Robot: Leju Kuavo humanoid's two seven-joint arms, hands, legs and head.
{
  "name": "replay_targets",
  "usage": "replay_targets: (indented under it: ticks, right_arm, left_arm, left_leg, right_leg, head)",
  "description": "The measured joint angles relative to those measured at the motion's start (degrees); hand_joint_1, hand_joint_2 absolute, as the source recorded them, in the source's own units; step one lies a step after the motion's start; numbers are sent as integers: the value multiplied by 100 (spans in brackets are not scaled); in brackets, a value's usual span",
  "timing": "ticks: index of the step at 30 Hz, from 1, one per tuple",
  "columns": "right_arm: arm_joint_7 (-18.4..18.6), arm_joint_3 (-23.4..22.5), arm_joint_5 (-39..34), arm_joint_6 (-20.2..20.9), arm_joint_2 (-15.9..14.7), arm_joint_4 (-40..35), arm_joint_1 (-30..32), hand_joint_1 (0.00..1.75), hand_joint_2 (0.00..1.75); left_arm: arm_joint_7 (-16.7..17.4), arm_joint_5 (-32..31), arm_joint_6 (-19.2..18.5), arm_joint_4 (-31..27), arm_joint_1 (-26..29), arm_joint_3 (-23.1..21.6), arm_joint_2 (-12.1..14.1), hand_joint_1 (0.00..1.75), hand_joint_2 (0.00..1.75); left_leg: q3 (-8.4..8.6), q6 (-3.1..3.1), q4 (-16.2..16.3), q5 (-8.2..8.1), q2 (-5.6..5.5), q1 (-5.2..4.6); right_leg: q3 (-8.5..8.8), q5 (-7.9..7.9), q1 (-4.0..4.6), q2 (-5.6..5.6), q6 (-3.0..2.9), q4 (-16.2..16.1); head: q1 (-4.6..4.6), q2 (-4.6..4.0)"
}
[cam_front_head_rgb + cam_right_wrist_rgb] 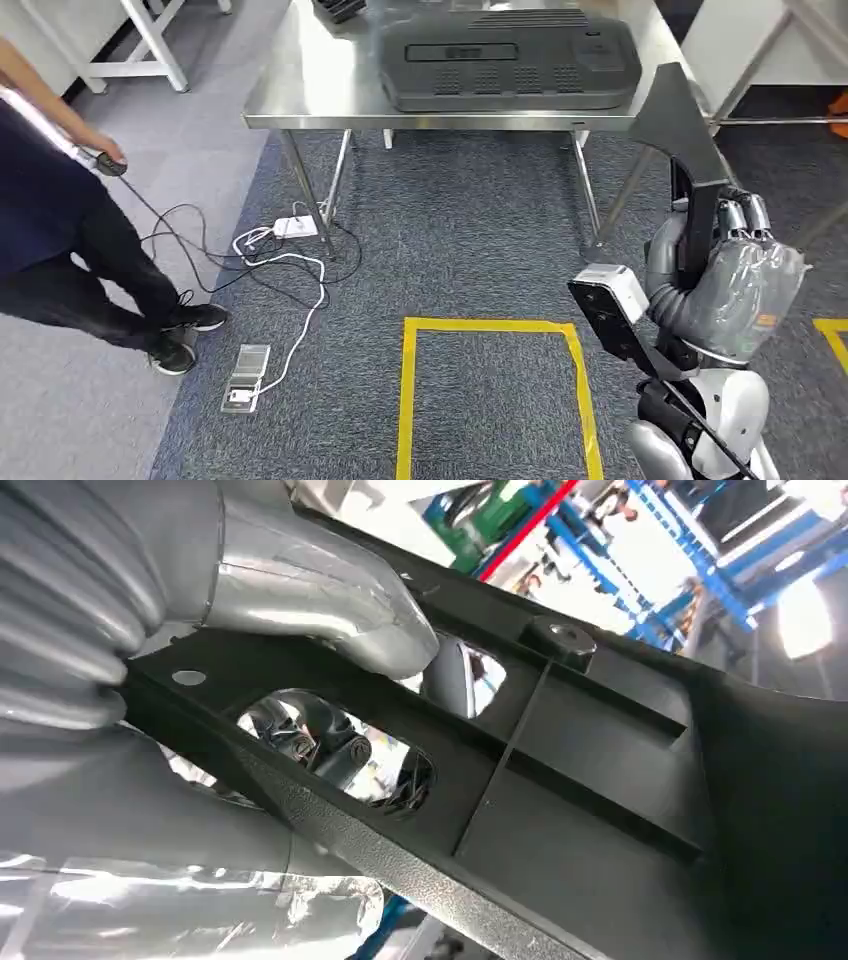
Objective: Take the parts from the cabinet and place them on the table.
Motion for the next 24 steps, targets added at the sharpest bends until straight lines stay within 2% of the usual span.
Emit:
replay_targets:
  ticks: [1,2,3,4,6,7,8,9,10,12,13,14,15,17,18,19,20,21,22,24]
  right_arm:
    - [0,0,0,0,0,0,-1,175,175]
    - [0,0,0,0,0,0,0,175,175]
    - [-2,0,2,-4,0,0,-11,175,175]
    - [-2,0,2,-7,0,0,-9,175,175]
    - [-2,0,2,-9,0,0,3,175,175]
    - [-2,0,0,-11,0,0,5,175,175]
    - [0,-2,0,-11,0,-2,19,175,175]
    - [0,-4,0,-11,0,-2,8,175,175]
    - [0,-4,0,-11,0,-2,-1,175,175]
    - [13,-4,2,4,0,0,11,175,175]
    - [13,-4,7,15,0,0,19,175,175]
    - [13,-4,11,22,0,0,27,175,175]
    - [13,-4,13,26,0,0,27,175,175]
    - [11,-4,22,26,0,0,26,175,175]
    - [9,-4,24,31,0,4,22,175,175]
    - [9,-4,33,35,0,-2,34,175,175]
    - [9,-7,37,37,2,0,39,175,175]
    - [4,-7,44,37,4,0,42,175,175]
    - [4,-7,50,39,4,0,42,175,175]
    - [0,-7,72,42,4,0,40,175,175]
  left_arm:
    - [0,0,0,0,-5,0,0,0,175]
    - [0,-2,-2,0,-7,0,0,0,175]
    - [4,0,-2,2,-5,0,15,0,175]
    - [4,0,-2,2,-6,0,15,0,175]
    - [9,-2,-2,0,-10,0,15,0,175]
    - [9,-4,-4,-2,-26,0,9,0,175]
    - [9,-4,-4,-2,-41,0,7,0,175]
    - [7,-4,-4,-2,-40,0,7,0,175]
    - [9,-7,-9,-2,-29,0,7,0,175]
    - [9,-9,-22,-4,3,0,4,0,175]
    - [9,-7,-22,-2,11,0,4,0,175]
    - [9,-4,-22,-2,9,0,4,0,175]
    - [9,-4,-24,-2,5,0,4,0,175]
    - [9,-4,-33,-4,-4,0,-4,0,175]
    - [9,-2,-33,-4,-11,0,-2,0,175]
    - [13,-2,-33,-4,-24,0,-2,0,175]
    - [13,-2,-35,-4,-26,0,-2,0,175]
    - [15,-4,-35,-4,-24,0,-2,0,175]
    - [22,-7,-35,-4,-23,0,-2,0,175]
    - [22,-11,-37,-4,-30,0,-2,0,175]
  left_leg:
    - [221,54,-507,281,-55,-14]
    - [444,128,-1032,535,-245,-37]
    - [513,180,-1203,472,-439,-33]
    - [516,163,-1311,499,-401,-52]
    - [515,175,-1303,497,-325,-93]
    - [536,204,-1385,547,-270,-73]
    - [574,210,-1492,611,-186,-7]
    - [585,251,-1530,630,-148,-12]
    - [577,260,-1529,633,-76,-12]
    - [572,265,-1526,628,35,-18]
    - [567,265,-1518,624,81,-18]
    - [566,256,-1508,615,122,-14]
    - [569,235,-1492,600,144,-6]
    - [568,171,-1403,539,177,15]
    - [541,127,-1357,506,184,-9]
    - [517,89,-1287,474,182,-39]
    - [517,77,-1300,480,182,-48]
    - [518,146,-1283,413,178,-55]
    - [520,231,-1284,463,174,-50]
    - [537,230,-1313,471,173,-42]
  right_leg:
    - [16,0,11,60,0,-1]
    - [22,1,1,110,2,-4]
    - [3,12,11,150,25,0]
    - [-18,19,-19,211,47,6]
    - [-33,58,-63,300,122,-53]
    - [-31,91,-27,353,175,-91]
    - [-34,38,-43,191,160,-20]
    - [-120,-123,-8,-41,169,159]
    - [-302,-364,-12,-151,184,537]
    - [-671,-734,-13,-213,230,1367]
    - [-774,-771,-15,-226,252,1605]
    - [-728,-662,-25,-240,269,1533]
    - [-547,-450,-42,-255,282,1202]
    - [13,13,-66,-338,310,175]
    - [86,-114,-46,-393,291,7]
    - [62,-62,-33,-340,202,-16]
    - [42,-74,-35,-332,172,15]
    - [47,-67,-50,-339,177,1]
    - [57,-68,-38,-329,175,0]
    - [57,-74,-20,-326,160,0]
  head:
    - [-13,0]
    - [-26,0]
    - [-6,0]
    - [-31,-2]
    - [-48,0]
    - [-50,0]
    - [-41,0]
    - [6,0]
    - [42,0]
    - [105,0]
    - [120,0]
    - [149,0]
    - [175,0]
    - [208,0]
    - [260,0]
    - [286,0]
    - [245,0]
    - [188,0]
    - [151,0]
    - [109,0]
